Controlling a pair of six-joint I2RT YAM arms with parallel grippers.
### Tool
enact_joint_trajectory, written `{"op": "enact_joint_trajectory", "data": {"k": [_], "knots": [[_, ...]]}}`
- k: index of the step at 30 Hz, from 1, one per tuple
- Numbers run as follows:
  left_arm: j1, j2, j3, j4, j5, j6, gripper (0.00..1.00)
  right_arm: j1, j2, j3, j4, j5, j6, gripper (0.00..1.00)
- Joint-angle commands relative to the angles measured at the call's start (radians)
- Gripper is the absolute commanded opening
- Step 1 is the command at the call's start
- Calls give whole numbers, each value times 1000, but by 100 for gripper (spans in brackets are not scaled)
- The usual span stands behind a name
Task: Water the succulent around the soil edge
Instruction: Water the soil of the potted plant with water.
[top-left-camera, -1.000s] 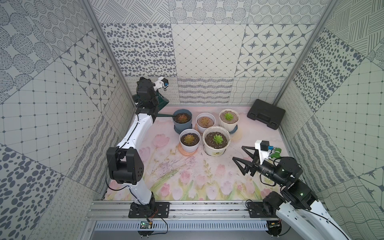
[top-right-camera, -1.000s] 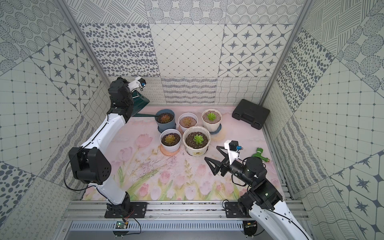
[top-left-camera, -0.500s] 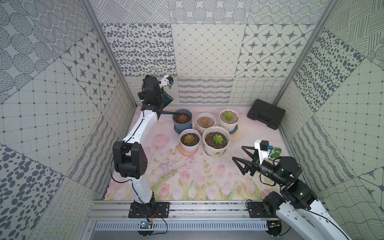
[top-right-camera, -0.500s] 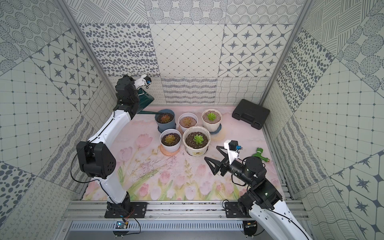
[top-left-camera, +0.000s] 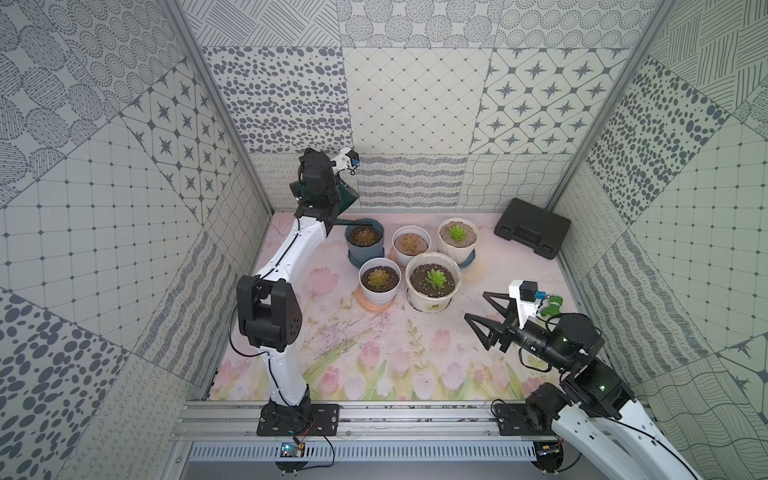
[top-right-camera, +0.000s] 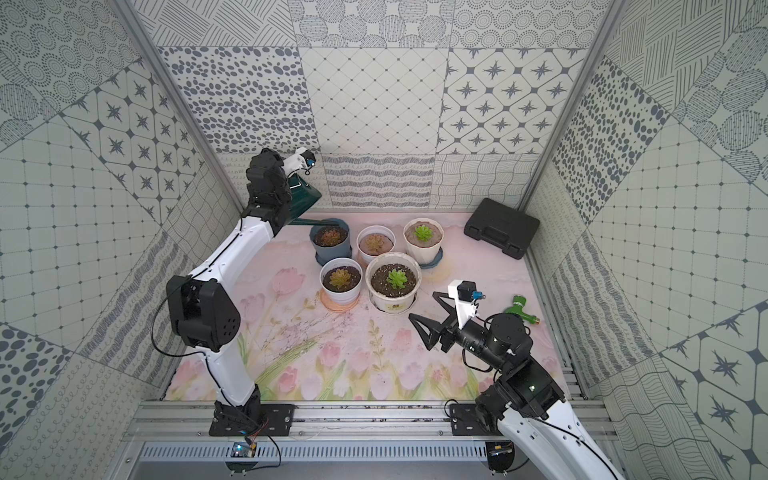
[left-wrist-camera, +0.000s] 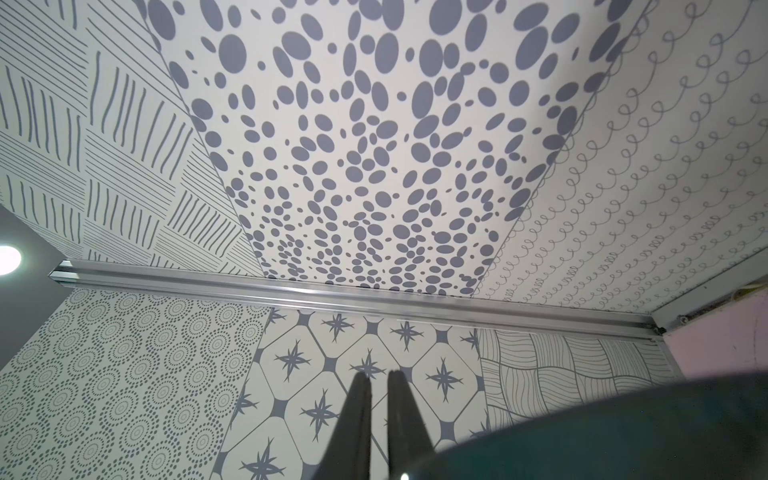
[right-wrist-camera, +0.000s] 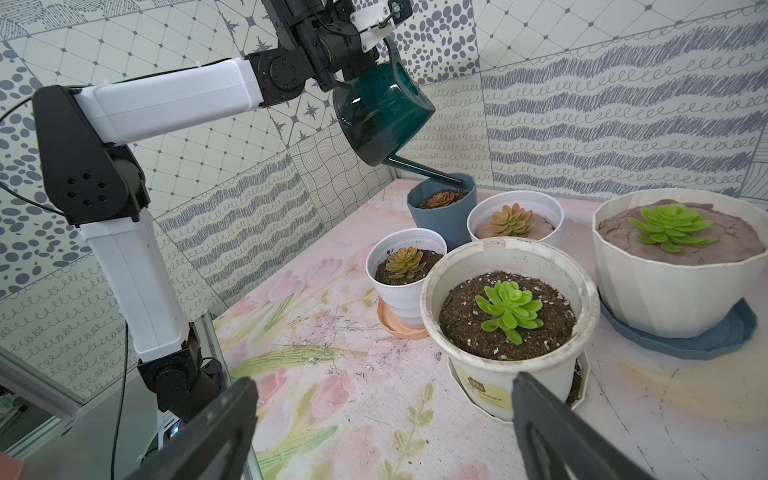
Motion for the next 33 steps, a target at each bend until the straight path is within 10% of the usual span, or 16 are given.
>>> {"op": "enact_joint_trajectory", "data": {"k": [1, 33], "knots": [[-21, -11, 21, 80, -27, -41, 0, 1, -6, -16, 38, 4, -5, 97], [-45, -258, -257, 123, 4, 78, 0, 2, -31, -19, 31, -5, 1, 97]]}}
